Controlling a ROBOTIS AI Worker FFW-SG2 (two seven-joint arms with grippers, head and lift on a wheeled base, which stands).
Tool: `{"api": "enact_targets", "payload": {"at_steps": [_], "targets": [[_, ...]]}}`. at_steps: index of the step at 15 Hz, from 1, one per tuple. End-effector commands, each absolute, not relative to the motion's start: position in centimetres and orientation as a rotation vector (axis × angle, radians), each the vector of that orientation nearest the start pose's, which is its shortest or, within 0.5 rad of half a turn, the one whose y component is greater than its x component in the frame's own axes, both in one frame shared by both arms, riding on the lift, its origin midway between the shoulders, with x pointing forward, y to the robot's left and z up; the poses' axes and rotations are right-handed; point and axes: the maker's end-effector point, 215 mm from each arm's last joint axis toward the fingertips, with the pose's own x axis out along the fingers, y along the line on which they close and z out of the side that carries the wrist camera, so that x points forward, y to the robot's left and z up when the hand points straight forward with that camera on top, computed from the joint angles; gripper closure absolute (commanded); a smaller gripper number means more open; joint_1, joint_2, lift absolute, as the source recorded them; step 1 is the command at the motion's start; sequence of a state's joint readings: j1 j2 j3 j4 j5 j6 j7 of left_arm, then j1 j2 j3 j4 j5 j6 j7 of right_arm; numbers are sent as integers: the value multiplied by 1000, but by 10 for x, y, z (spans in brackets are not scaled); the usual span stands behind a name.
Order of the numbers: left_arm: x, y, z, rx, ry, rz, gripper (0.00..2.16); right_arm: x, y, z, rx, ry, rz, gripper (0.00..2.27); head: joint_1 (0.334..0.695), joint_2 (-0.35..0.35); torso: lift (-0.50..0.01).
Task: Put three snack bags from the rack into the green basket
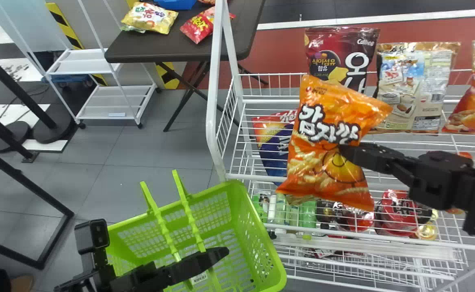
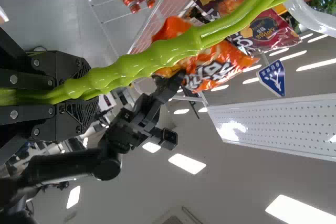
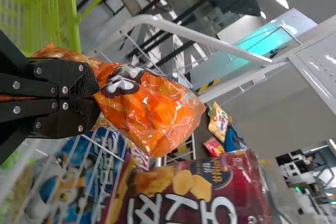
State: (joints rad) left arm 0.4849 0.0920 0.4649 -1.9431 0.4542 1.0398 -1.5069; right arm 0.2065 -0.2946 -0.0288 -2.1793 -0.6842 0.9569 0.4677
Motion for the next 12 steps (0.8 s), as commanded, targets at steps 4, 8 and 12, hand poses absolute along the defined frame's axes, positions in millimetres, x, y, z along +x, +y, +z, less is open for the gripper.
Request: {"api": "enact_targets", "payload": {"at_steps": [4,8,12], "targets": [[260,192,-382,-1006,516,-1078,2148,363,-75,-355,509,705,922,2250,695,192,0],[260,188,-367,-1017,489,-1111,2145,340,-35,-374,514,771,980,2250,695,236,0],[253,182,-360,-1041,490,-1133,2145,332,13,-402,498,836,1028,2250,695,322,0]]}}
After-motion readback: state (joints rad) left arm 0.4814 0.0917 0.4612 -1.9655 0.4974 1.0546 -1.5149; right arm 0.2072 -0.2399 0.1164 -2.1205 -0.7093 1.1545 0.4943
